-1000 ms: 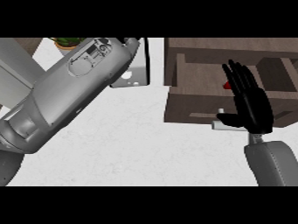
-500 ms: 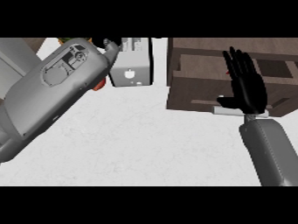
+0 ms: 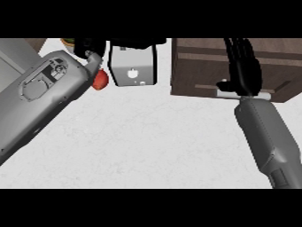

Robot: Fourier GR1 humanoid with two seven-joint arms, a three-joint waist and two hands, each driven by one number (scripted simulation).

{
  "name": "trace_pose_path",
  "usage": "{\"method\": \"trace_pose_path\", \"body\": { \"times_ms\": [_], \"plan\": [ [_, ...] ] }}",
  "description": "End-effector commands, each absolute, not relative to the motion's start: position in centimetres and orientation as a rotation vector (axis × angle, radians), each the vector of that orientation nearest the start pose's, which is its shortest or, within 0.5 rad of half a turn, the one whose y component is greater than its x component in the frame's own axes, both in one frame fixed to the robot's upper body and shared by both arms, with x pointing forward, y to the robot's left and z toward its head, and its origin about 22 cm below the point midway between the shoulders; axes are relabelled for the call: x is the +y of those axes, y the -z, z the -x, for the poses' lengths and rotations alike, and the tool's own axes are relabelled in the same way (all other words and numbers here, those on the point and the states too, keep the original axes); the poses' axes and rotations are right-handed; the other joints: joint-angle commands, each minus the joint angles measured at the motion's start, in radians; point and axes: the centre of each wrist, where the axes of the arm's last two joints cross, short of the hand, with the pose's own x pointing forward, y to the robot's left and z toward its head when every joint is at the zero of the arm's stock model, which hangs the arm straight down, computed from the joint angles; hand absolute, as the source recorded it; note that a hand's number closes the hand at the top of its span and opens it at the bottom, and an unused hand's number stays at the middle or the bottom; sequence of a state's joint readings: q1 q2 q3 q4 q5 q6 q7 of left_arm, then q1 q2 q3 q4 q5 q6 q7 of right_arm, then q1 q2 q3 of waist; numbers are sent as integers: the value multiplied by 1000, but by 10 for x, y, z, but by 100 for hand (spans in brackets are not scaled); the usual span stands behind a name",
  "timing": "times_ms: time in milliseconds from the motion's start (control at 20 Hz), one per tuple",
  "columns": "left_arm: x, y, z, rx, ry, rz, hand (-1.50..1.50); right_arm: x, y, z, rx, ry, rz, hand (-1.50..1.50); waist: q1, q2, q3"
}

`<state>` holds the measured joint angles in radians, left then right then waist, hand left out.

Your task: Pick up the can, place it into the drawer and close the drawer

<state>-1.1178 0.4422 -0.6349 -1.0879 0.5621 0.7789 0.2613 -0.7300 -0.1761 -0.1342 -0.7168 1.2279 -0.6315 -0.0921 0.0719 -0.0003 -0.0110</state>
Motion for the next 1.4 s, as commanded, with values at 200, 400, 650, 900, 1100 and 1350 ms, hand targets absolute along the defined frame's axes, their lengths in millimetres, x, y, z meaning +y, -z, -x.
{"method": "trace_pose_path", "body": {
  "times_ms": [200, 400, 650, 900, 1100, 1350],
  "plan": [
    [131, -180, -379, -1707, 74, -226, -150, -220, -47, -435, -1679, -807, 1377, -150, 20, 20, 13],
    [140, -177, -377, -1726, 71, -251, -150, -213, -53, -442, -1676, -816, 1386, -150, 16, 23, 13],
    [137, -171, -365, -1726, 80, -222, -150, -210, -81, -456, -1658, -813, 1395, -150, 26, 28, 13],
    [147, -165, -359, -1728, 78, -227, -150, -197, -77, -456, -1689, -777, 1374, -150, 30, 31, 14],
    [154, -175, -355, -1732, 92, -238, -150, -195, -79, -458, -1730, -764, 1298, -150, 27, 28, 15],
    [155, -148, -348, -1737, 100, -242, -150, -184, -101, -465, -1843, -574, 1125, -150, 34, 31, 16]
  ]
}}
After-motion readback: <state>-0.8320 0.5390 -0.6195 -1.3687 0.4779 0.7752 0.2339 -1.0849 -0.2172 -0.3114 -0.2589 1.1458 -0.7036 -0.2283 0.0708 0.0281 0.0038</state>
